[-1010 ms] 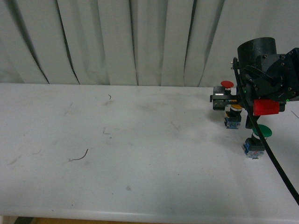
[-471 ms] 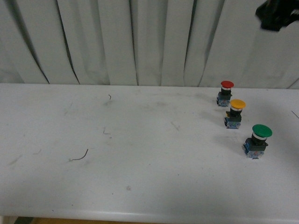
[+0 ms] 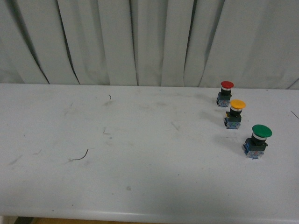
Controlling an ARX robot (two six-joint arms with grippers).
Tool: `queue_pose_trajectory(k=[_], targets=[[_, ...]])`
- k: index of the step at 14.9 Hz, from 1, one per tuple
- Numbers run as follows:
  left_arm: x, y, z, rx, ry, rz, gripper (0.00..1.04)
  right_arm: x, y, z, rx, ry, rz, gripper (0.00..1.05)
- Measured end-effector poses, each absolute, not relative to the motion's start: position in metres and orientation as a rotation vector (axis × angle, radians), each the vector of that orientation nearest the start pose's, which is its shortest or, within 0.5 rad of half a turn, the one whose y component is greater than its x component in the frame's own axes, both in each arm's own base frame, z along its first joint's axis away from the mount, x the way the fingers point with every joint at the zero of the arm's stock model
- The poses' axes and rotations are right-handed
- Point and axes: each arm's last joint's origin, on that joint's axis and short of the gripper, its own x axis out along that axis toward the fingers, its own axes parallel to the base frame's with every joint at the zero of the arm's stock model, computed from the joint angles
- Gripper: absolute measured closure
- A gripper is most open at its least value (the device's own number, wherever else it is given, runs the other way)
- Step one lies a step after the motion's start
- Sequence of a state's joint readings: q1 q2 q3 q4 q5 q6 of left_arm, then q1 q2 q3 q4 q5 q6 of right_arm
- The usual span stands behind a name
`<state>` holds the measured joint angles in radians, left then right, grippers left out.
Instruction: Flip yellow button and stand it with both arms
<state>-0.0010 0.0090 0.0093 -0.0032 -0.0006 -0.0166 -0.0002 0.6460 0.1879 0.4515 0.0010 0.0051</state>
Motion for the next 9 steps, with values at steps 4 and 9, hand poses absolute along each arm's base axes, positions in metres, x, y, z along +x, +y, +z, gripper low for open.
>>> queue_pose_trajectory(k=[4,9], targets=[[0.098,0.000,0.166,-0.017,0.003,0.000,0.07,0.140,0.000,0.196,0.004,-0.007,-0.001,1.03],[0.098,0.000,0.166,-0.017,0.003,-0.001,0.07,0.128,0.000,0.182,0.003,0.007,-0.001,1.03]])
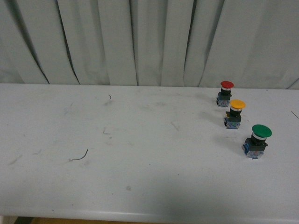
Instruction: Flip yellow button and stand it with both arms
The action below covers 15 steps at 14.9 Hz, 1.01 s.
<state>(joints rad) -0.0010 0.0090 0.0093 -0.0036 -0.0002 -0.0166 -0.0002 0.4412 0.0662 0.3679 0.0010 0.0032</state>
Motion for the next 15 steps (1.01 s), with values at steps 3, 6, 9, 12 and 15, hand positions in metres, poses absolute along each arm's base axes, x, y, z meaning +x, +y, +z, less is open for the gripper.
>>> queue_pose_trajectory(k=[3,6,9,12,15], targets=[[0.098,0.000,0.166,-0.017,0.003,-0.001,0.07,0.123,0.000,0.179,0.003,0.002,-0.002,1.03],[0.098,0.000,0.166,-0.017,0.003,-0.001,0.07,0.118,0.000,0.171,0.004,-0.021,-0.001,1.03],[0.098,0.000,0.166,-0.017,0.003,0.000,0.07,0.113,0.000,0.171,0.003,-0.019,-0.001,1.03],[0.098,0.000,0.166,-0.017,0.003,0.000,0.07,0.109,0.000,0.170,0.003,-0.012,-0.001,1.03],[0.098,0.000,0.166,-0.017,0.003,0.000,0.07,0.097,0.000,0.167,0.003,-0.007,-0.001,1.03]])
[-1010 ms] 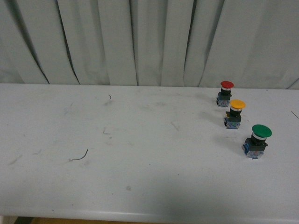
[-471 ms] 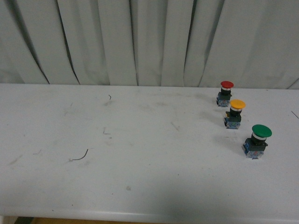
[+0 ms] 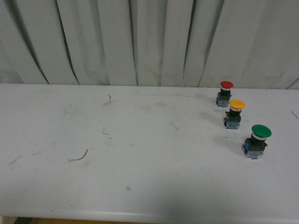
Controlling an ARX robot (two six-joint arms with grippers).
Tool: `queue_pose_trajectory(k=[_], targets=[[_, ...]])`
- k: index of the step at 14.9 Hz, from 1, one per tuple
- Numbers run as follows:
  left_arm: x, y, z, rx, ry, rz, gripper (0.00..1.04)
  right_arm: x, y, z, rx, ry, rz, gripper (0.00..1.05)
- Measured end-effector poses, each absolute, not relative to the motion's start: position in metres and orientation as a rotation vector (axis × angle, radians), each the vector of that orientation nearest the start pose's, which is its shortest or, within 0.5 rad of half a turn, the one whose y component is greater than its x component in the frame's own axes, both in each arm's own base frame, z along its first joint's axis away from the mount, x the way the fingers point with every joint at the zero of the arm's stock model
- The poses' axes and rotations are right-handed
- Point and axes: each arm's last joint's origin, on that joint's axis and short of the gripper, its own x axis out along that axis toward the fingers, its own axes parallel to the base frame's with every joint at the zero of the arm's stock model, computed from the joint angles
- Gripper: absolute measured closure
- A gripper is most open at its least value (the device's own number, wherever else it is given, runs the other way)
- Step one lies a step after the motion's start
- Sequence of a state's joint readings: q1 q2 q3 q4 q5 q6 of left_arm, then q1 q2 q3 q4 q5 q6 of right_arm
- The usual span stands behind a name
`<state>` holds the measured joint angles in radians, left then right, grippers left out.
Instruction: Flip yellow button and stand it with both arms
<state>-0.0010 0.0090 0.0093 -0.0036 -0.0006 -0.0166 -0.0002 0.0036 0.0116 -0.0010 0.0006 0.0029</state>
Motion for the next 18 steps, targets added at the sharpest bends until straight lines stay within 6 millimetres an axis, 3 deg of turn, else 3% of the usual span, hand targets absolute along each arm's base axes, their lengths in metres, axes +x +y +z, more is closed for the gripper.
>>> queue_pose_trajectory(k=[5,13,18], targets=[[0.0977,-0.0001,0.1656,-0.017,0.003,0.000,0.07,0.0972,0.0000,0.1669,0.002,-0.005,-0.001,1.02],[0.0977,-0.0001,0.1656,-0.017,0.003,-0.001,0.07,0.0972,0.0000,0.1668,0.003,-0.004,-0.001,0.04],[0.0977,-0.0001,0.1656,-0.017,0.003,0.000,0.07,0.0972,0.0000,0.1669,0.002,-0.005,-0.001,0.06]])
